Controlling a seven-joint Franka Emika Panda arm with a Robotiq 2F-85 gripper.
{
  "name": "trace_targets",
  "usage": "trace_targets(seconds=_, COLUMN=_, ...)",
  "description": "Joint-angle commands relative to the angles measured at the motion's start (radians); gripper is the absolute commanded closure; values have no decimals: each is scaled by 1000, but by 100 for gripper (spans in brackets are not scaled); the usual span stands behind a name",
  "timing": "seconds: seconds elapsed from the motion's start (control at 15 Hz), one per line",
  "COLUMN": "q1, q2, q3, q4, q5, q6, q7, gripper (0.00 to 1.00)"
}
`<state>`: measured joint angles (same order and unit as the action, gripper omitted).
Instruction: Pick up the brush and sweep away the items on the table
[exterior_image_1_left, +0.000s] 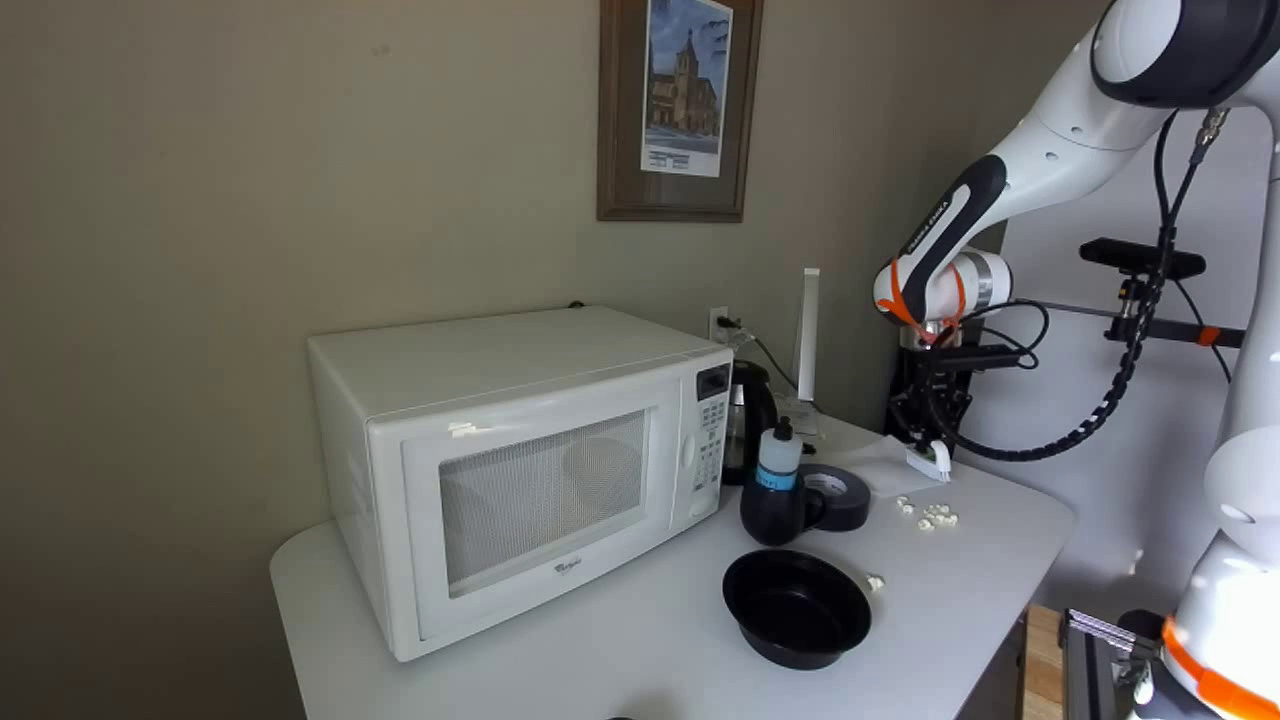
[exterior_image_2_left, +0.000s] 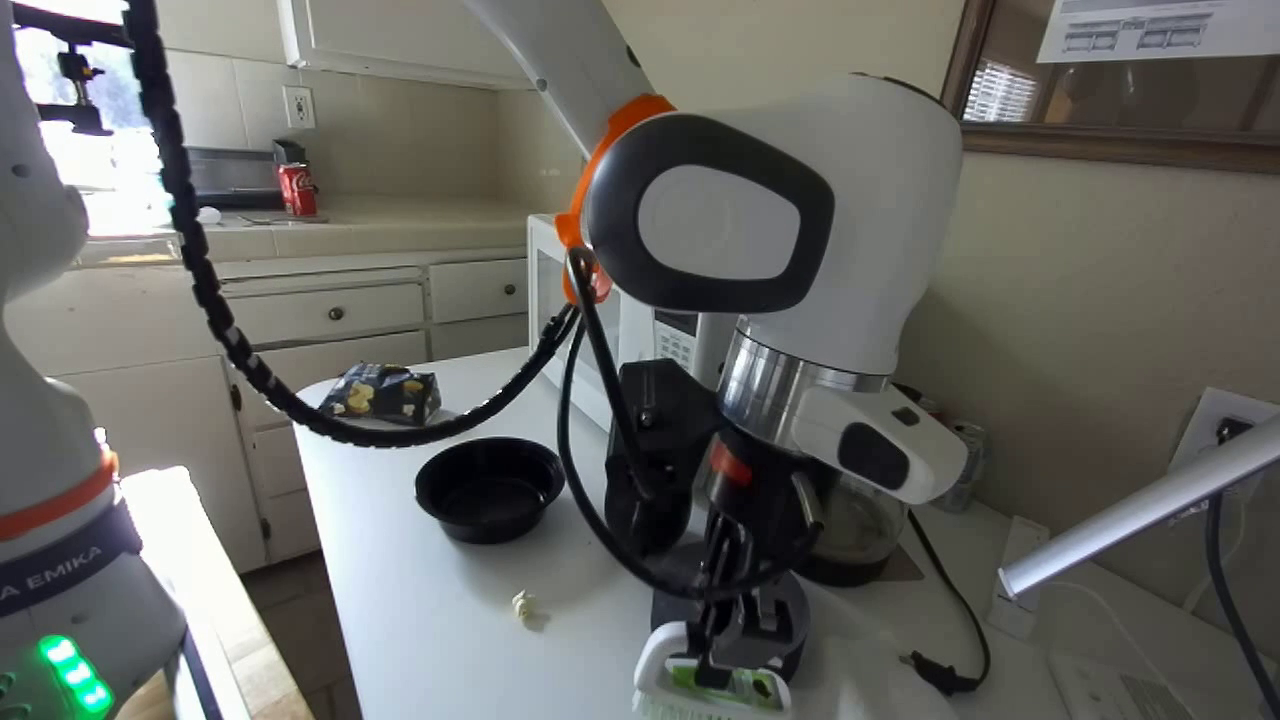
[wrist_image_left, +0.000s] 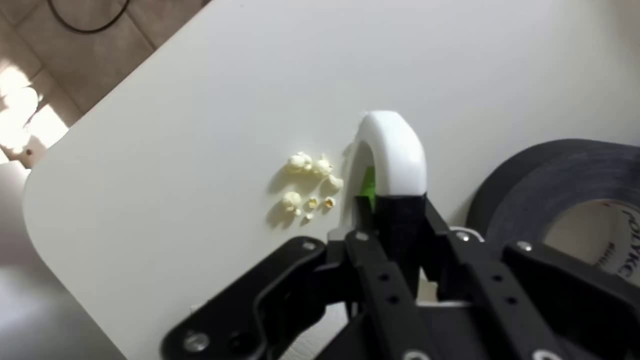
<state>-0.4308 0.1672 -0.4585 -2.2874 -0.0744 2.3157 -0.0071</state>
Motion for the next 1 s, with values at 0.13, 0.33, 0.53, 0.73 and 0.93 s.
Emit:
trace_targets(seconds=0.13, q1=-14, q2=1, q3=-32, q4=-59, q5=-280, q6=67, q7=-91, gripper=94)
trace_targets(seconds=0.33, q1=-18, q2=10, q3=-21, q4=-43, q5=-234, q6=35, q7=-75, gripper=77)
trace_targets(seconds=0.53, q1=-20, q2=10, q3=-21, q4=-43, q5=-234, q6=33, q7=-93, gripper=94)
trace_targets(seconds=0.73, q1=-51, q2=6, q3=-13, q4=-48, q5=-232, q6=124, q7=-297, gripper=94)
trace_targets(seconds=0.93, q1=-75, q2=2, q3=-2, q4=-54, q5=-215, q6=170, q7=-485, gripper=94)
